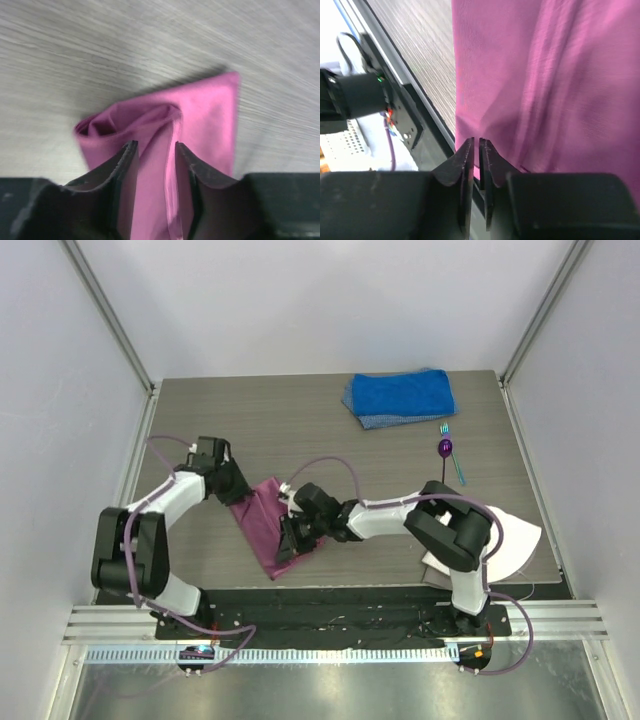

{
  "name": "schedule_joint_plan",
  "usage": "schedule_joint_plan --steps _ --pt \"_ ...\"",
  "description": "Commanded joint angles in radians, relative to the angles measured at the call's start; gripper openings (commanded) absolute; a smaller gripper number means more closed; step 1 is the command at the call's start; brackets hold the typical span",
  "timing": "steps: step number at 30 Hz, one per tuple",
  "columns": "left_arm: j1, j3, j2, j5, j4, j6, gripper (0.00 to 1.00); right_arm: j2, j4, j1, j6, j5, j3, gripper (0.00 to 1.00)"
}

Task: Fold the napkin into a case and place the utensils inside
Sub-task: Rotate the 2/3-rectangle-folded napkin at the center of the board.

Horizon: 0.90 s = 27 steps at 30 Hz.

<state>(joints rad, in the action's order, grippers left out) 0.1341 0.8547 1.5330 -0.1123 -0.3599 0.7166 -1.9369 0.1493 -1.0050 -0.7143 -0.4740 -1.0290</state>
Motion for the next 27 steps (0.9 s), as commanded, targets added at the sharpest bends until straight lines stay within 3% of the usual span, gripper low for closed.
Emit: schedule_joint_plan --steps 1,4,8,16,27 --pt "-0.005 0.075 -0.158 0.05 -0.1 -0.046 0.42 0.131 -0.092 0.091 0.078 -0.009 -0.048 0.2" --pt "-0.005 0.069 -0.203 0.014 -0.117 -0.03 0.41 0.13 -0.137 0.144 0.122 -0.003 -0.059 0.24" --pt "-0.005 -0.008 -0.229 -0.068 -0.047 0.027 0.34 0.115 -0.143 0.183 0.141 -0.006 -0.066 0.25" --pt "-0.005 -0.048 -0.078 -0.151 0.096 0.086 0.21 0.096 -0.163 0.187 0.142 0.012 -0.051 0.01" --pt "-0.005 0.003 0.076 -0.053 0.127 0.077 0.18 0.102 -0.082 0.187 0.11 0.047 0.061 0.01"
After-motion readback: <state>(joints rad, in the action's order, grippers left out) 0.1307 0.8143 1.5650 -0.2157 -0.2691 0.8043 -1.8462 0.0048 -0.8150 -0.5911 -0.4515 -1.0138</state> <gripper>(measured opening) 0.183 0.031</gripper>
